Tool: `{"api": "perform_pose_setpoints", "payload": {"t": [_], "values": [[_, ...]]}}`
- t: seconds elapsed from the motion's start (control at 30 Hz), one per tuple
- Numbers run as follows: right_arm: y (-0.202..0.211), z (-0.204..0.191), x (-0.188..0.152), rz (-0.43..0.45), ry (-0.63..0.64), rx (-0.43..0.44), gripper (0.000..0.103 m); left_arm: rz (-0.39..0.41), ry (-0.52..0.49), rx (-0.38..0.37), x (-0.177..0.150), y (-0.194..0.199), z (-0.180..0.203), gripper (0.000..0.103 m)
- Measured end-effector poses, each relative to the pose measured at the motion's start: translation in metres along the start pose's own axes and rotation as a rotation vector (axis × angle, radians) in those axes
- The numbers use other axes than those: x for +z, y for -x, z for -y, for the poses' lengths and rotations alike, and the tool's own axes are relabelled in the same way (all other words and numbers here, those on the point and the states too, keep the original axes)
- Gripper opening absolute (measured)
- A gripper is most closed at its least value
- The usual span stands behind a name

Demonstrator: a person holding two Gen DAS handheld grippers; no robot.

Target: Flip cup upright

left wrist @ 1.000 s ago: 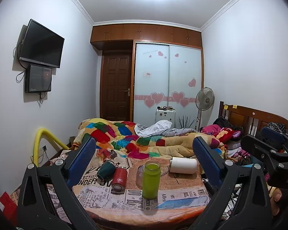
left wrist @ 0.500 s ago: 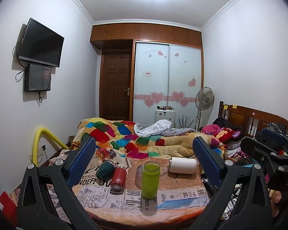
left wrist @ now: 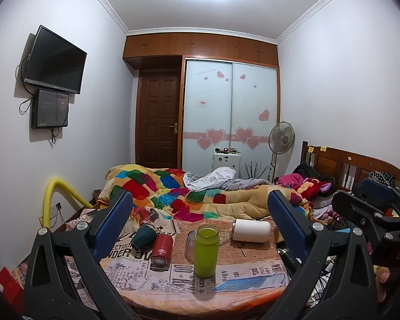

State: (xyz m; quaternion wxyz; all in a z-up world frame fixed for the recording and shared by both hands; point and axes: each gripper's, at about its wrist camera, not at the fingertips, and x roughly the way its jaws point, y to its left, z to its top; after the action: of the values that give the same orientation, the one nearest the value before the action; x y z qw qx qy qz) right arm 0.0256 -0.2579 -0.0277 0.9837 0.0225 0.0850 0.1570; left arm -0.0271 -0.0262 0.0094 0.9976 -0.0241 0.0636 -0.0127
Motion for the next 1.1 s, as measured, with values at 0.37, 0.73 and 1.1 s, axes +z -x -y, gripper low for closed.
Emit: {"api": "perform_pose_setpoints", "payload": {"t": [0.37,0.73,1.1], "values": [[0.0022,0.0033,0.0002,0.004,0.004,-0.001,0.103,0.01,0.003,-0.013,0.0022,0.0011,0.0005,0.101],[0.0023,0.0033,0.0032,0.005,0.005,-0.002,0.103,0.009,-0.003,-0.011,0.0028,0.0007,0.001,0.101],[0.0008,0.0049,0.0069,-0.007,0.005,-0.007,0.103,-0.006,-0.002,-0.013,-0.0018,-0.0035,-0.001,0.101]]}}
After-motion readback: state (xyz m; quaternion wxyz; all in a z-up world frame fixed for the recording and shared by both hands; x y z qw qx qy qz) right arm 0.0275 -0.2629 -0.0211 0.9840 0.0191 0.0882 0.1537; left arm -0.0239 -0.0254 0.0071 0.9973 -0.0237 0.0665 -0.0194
